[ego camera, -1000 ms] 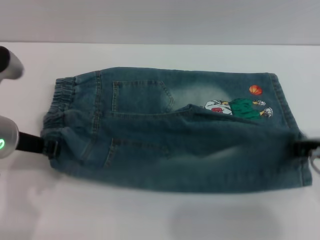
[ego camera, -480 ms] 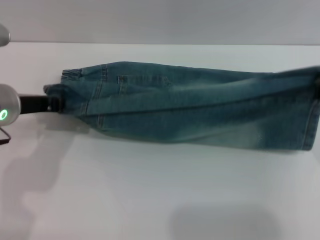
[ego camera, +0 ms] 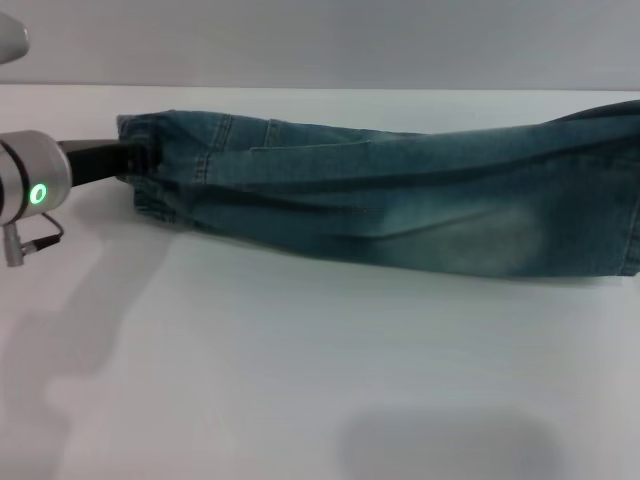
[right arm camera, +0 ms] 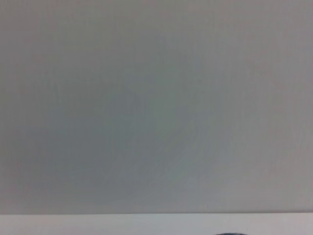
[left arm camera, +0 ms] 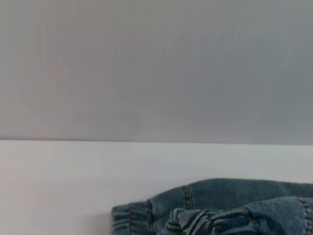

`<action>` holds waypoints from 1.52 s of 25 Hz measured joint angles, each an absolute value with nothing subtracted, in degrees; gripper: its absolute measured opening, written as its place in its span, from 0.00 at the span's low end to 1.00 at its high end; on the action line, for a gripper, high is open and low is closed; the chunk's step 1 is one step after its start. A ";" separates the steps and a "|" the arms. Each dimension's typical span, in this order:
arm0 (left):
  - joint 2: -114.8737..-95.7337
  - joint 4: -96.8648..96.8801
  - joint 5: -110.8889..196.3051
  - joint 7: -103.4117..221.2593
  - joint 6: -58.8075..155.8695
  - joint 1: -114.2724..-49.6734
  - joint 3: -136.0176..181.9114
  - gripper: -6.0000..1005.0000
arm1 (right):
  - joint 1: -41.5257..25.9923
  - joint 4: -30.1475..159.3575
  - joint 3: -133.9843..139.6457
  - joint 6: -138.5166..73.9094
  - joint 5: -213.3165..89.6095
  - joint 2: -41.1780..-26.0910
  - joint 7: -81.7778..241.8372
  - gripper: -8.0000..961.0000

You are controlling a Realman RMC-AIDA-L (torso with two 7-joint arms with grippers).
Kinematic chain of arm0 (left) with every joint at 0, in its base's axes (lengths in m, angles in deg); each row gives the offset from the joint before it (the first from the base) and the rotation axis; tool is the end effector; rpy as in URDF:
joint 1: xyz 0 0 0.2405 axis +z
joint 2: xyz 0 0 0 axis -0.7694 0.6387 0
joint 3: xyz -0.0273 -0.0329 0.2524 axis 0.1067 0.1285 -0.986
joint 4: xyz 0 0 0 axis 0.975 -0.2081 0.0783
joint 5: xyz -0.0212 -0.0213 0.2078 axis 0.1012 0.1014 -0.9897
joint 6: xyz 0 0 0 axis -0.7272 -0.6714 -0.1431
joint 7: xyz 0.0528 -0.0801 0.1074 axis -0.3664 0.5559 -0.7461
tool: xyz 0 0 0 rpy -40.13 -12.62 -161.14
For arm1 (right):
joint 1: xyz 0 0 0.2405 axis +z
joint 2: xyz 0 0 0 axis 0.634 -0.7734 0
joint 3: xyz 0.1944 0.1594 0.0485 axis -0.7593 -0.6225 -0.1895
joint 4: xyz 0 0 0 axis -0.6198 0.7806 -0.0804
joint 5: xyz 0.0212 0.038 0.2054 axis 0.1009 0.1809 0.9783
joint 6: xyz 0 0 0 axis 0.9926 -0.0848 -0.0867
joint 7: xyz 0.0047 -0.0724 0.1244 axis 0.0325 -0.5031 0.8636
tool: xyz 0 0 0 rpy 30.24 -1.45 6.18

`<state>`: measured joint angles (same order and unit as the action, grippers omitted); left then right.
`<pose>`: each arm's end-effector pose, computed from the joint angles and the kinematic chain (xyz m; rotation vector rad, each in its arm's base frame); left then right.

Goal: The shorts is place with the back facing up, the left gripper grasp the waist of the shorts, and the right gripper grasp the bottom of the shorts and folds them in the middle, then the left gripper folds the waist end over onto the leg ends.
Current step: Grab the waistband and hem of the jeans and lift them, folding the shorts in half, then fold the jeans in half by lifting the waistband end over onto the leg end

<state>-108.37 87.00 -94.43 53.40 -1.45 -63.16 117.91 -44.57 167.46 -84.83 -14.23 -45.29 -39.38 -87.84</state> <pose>-0.2216 0.3674 0.0252 -1.9169 -1.1433 -0.2665 0.2325 0.3194 0.0606 -1.6500 0.9169 0.3230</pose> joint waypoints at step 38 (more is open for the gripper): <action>-108.46 58.07 -87.32 49.22 27.30 -78.01 111.77 0.71 | -31.61 108.31 -91.33 -82.85 -46.81 -39.81 -87.48 0.54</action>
<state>-108.46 58.07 -87.32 49.22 27.30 -78.01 111.77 -31.61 108.31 -91.33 -82.85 -46.81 -39.81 -87.48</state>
